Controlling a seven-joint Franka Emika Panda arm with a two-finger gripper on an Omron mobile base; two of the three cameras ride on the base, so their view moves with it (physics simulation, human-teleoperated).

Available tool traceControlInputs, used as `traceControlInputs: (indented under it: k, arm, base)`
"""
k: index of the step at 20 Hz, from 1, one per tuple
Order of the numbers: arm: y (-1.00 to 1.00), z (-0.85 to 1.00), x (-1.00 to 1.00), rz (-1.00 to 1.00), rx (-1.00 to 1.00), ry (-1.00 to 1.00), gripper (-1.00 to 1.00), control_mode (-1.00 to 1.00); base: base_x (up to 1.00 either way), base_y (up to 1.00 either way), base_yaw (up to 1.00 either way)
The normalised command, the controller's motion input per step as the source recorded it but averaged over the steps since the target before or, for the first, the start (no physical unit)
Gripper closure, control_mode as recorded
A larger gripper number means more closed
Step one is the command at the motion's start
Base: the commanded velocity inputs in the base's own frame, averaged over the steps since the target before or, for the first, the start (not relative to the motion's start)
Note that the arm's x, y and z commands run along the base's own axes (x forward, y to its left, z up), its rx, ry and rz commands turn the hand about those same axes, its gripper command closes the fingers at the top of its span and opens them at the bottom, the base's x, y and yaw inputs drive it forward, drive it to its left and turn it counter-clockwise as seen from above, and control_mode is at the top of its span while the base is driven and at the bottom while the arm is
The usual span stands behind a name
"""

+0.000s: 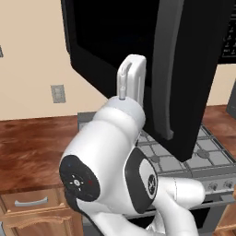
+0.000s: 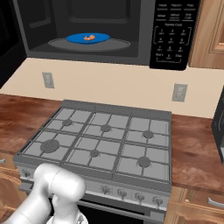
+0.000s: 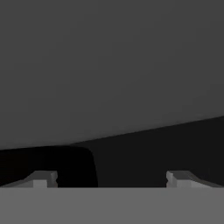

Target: Transport the shrimp from the fridge to the microwave and turn on the microwave.

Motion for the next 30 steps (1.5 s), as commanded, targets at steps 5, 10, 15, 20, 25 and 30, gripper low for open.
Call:
traceControlInputs:
  k: [5, 10, 15, 20, 25, 30]
  arm:
    - [-0.46, -0.12, 0.54, -0.02, -0.02, -0.05, -1.0, -1.0]
    - [-0.47, -0.1, 0.52, -0.02, 0.0, -0.08, -1.0, -1.0]
    - [-0.44, -0.04, 0.58, -0.04, 0.0, -0.05, -1.0, -1.0]
    - [-0.48, 0.03, 0.53, -0.01, 0.04, 0.0, -1.0, -1.0]
    - [-0.49, 0.15, 0.41, -0.04, 0.09, 0.04, -1.0, -1.0]
    - [-0.49, 0.18, 0.36, -0.05, 0.1, 0.08, -1.0, -1.0]
  base:
    - [0.0, 0.0, 0.0]
    - [0.0, 0.0, 0.0]
    - [0.0, 0.0, 0.0]
    - [0.0, 0.0, 0.0]
    - [0.0, 0.0, 0.0]
    - [0.0, 0.0, 0.0]
